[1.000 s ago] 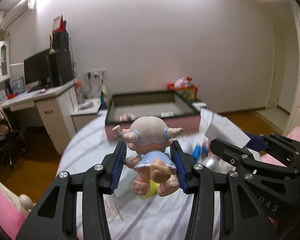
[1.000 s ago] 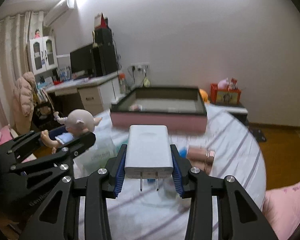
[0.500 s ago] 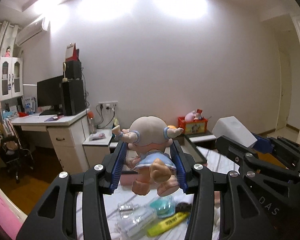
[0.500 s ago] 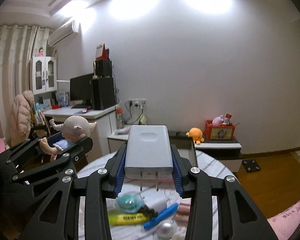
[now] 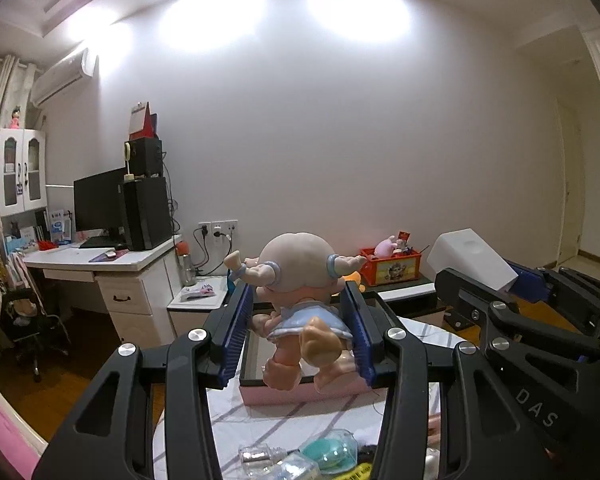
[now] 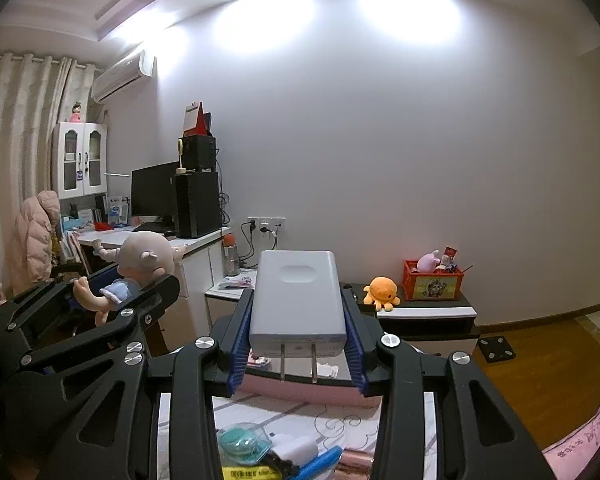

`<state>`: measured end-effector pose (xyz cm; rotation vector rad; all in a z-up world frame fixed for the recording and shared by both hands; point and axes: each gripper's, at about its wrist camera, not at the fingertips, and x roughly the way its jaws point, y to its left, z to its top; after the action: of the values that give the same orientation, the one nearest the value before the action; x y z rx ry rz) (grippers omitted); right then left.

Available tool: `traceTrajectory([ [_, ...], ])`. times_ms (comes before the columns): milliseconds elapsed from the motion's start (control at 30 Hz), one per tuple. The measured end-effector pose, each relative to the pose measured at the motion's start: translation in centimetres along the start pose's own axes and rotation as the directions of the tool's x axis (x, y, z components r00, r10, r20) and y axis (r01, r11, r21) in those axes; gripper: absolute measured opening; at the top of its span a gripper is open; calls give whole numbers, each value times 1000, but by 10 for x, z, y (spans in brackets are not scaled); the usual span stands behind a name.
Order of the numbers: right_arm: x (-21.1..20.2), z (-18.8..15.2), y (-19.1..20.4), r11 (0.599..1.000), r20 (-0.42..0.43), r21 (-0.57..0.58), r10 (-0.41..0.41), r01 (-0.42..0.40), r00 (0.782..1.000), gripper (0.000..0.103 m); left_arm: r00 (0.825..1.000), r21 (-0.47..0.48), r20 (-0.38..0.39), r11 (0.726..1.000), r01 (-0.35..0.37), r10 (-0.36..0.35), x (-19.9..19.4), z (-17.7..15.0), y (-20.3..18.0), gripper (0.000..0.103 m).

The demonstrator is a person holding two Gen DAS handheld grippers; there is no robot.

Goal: Organize rigid objects
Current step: 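Carry the plug and doll into the pink box and open both tools, then withdraw both tools from the box back toward the table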

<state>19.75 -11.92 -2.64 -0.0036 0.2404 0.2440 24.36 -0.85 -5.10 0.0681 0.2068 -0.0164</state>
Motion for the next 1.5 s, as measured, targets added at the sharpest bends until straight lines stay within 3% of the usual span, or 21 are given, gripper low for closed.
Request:
traceTrajectory([
  [167,27,4,-4,1000,-27,-7,-2,2,1000,41,999,17,-35,1000,6,-5,38,6,1,46],
  [300,71,9,-14,1000,-88,-9,-3,2,996,41,993,17,-114,999,39,-37,88,9,3,46],
  [400,106,9,-21,1000,-140,-20,-13,11,990,41,977,14,-203,997,71,-67,132,4,4,46],
  [500,148,-1,-30,1000,-220,-20,-17,13,975,41,947,15,-312,996,86,-77,180,-9,1,46],
  [600,191,-17,-42,1000,-310,-10,-18,15,951,41,906,31,-419,996,83,-63,225,-28,-4,46],
  [867,268,-77,-77,999,-535,17,-34,52,844,41,782,60,-619,988,142,-74,304,-83,-26,46],
  [1067,282,-93,-89,997,-599,13,-54,76,799,42,743,82,-667,985,154,-60,322,-96,-37,47],
  [1133,282,-95,-90,997,-614,20,-50,78,788,42,741,85,-670,985,149,-54,323,-97,-36,51],
  [1167,281,-95,-92,996,-612,32,-42,79,789,42,736,80,-675,986,146,-54,326,-96,-33,57],
  [1200,280,-94,-93,996,-610,41,-42,84,792,42,744,77,-666,987,138,-52,324,-94,-31,64],
  [1300,274,-84,-97,994,-587,47,-54,101,808,48,770,68,-635,989,129,-57,306,-82,-22,69],
  [1367,263,-71,-97,992,-556,42,-77,120,828,67,794,61,-606,993,101,-43,293,-71,-14,76],
  [1500,230,-45,-94,992,-495,74,-48,97,868,81,856,36,-514,997,75,-46,249,-46,4,89],
])
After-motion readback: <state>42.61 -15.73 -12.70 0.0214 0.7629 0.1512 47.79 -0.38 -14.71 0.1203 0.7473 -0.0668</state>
